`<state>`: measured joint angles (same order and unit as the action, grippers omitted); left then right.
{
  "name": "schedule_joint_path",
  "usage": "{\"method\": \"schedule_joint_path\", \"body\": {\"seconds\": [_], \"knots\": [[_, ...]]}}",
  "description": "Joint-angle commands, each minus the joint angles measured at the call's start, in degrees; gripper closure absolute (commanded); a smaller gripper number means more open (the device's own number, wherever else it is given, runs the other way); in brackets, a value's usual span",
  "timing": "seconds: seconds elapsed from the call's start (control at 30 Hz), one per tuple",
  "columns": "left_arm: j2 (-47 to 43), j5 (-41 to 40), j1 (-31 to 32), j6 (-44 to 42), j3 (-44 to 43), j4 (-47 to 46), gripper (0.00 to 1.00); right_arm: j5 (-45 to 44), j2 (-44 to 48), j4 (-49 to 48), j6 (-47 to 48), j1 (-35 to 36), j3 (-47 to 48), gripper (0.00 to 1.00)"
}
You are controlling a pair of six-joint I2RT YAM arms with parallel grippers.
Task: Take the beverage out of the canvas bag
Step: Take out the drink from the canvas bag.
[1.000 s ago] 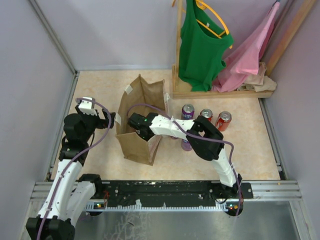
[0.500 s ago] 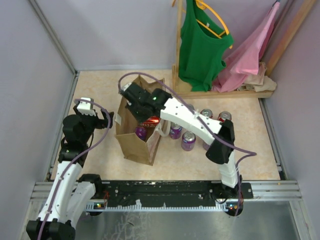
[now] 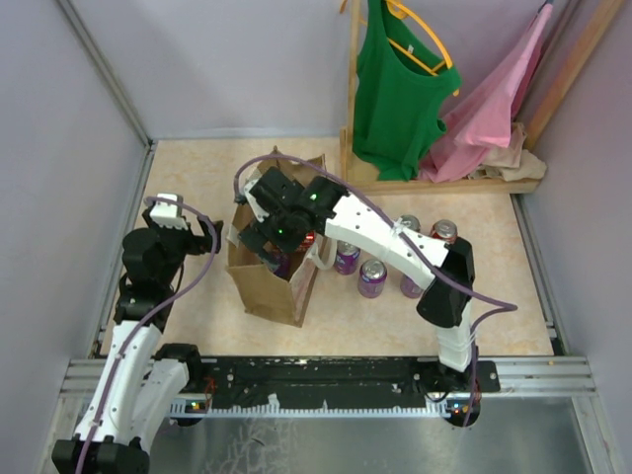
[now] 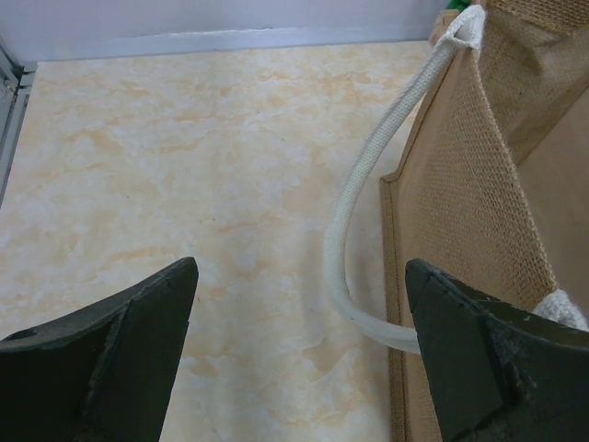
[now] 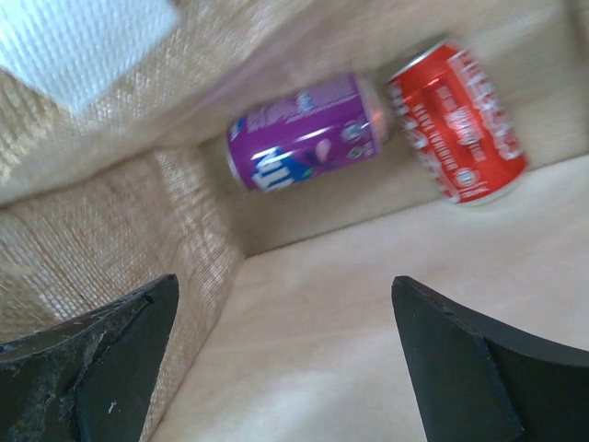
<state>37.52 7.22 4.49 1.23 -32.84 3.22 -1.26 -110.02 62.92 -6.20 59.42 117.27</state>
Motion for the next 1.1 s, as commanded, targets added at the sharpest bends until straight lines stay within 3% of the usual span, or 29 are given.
{"method": "schedule_joint_path", "body": {"seconds": [0.0,0.37,1.07], "knots": [[-1.53,-0.53,0.27,-0.36,-0.39,0.94,0.00,12.55,1.19,-0.75,4.79,-0.27,-4.30,0.01],[-4.86,-0.19,0.26,0.13,-0.30,3.37,0.00,20.60,-0.86,-4.53,7.70,1.08,-10.35,0.01],[-4.26,-0.07,0.25,1.26,2.97,3.71,0.00,13.39,-13.20,-10.50,5.45,2.87,-17.36,0.01]]}}
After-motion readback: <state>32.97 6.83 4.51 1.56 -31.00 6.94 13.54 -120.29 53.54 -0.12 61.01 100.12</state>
